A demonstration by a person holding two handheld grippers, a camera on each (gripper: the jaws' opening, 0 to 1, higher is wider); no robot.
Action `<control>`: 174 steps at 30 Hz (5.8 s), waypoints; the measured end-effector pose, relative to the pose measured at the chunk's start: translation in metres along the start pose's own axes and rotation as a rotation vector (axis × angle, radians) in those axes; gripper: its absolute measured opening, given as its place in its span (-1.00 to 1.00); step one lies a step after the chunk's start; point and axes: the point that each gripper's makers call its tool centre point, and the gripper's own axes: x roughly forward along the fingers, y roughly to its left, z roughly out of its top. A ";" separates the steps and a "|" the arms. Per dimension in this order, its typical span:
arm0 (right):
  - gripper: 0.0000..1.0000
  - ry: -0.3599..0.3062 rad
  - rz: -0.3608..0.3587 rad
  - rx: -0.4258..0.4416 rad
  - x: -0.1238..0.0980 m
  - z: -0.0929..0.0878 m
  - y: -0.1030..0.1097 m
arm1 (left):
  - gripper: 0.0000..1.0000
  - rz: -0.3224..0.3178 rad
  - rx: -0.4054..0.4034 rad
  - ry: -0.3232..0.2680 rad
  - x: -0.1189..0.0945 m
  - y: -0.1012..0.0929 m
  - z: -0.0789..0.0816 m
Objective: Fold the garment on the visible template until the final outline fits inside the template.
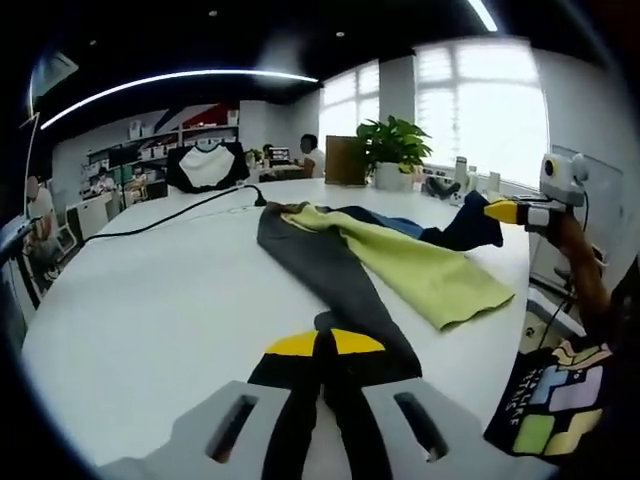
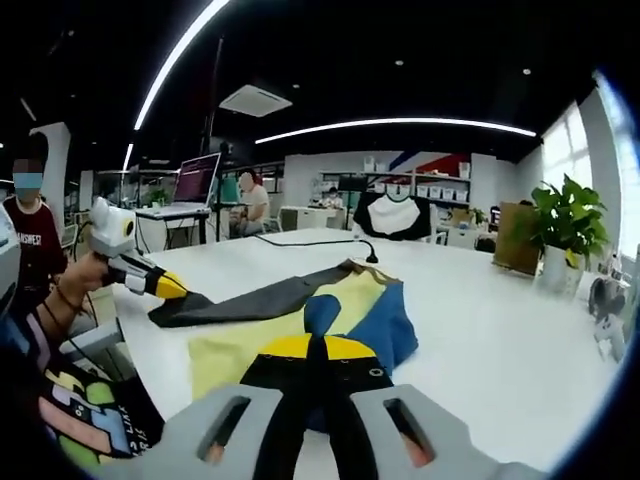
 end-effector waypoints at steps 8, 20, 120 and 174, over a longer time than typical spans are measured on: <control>-1.00 0.023 -0.029 -0.074 -0.005 0.005 -0.013 | -0.95 0.051 0.012 -0.051 -0.007 0.011 0.021; -1.00 0.000 -0.052 -0.107 -0.013 0.033 -0.033 | -0.95 0.069 0.084 -0.117 -0.015 0.021 0.052; -1.00 0.138 -0.480 -0.155 -0.025 -0.022 -0.250 | -0.94 0.349 0.157 0.055 -0.006 0.194 0.040; -1.00 0.228 -0.545 0.035 -0.027 -0.086 -0.323 | -0.94 0.431 0.077 0.066 0.011 0.243 0.003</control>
